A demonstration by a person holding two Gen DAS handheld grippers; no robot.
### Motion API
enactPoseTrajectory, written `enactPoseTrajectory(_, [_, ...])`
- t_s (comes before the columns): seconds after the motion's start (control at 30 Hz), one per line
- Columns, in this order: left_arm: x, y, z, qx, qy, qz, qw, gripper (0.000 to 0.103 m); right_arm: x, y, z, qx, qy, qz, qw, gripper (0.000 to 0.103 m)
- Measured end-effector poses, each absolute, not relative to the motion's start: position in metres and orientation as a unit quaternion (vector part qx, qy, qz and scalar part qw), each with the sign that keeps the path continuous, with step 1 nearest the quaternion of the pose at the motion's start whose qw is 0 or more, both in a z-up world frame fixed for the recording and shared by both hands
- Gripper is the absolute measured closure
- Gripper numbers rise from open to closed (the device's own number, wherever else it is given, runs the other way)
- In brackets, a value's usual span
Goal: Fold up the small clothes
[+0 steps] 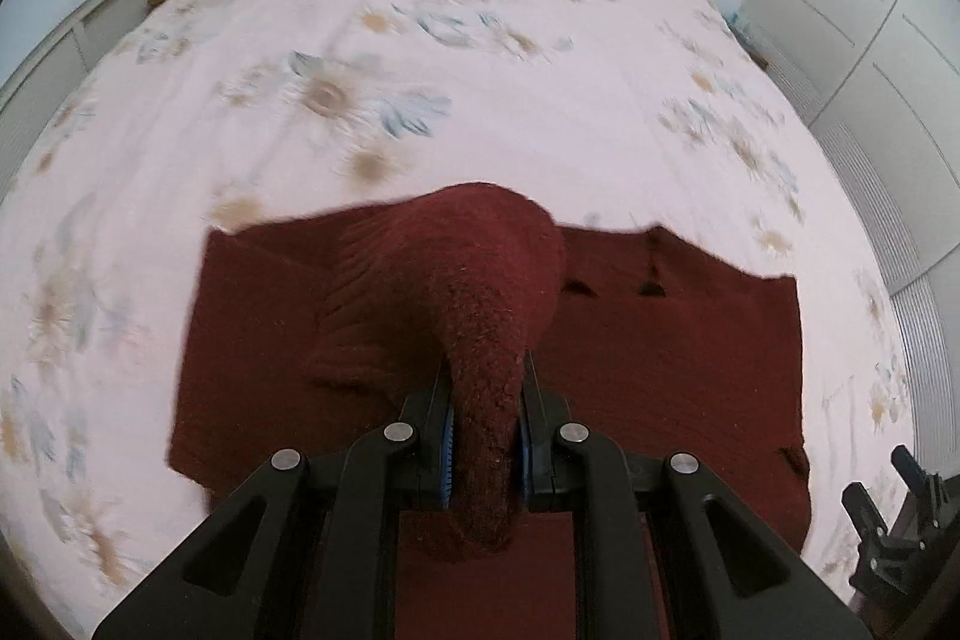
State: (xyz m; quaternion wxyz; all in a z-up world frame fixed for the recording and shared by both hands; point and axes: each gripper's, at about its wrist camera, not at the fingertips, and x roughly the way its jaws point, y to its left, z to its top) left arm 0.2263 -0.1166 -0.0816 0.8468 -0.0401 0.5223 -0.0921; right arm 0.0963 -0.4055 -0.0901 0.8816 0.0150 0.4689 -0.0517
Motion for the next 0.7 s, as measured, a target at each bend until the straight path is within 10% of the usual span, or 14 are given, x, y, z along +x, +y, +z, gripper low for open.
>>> enactPoseTrajectory(0.43, [0.22, -0.147, -0.153, 0.042, 0.558, -0.049, 0.827, 0.082, 0.083, -0.418, -0.12, 0.041, 0.498, -0.056, 0.864, 0.0])
enactPoseTrajectory(0.7, [0.21, -0.137, -0.157, 0.031, 0.596, -0.077, 0.799, 0.009, 0.077, -0.42, -0.123, 0.051, 0.5, -0.059, 0.862, 0.0])
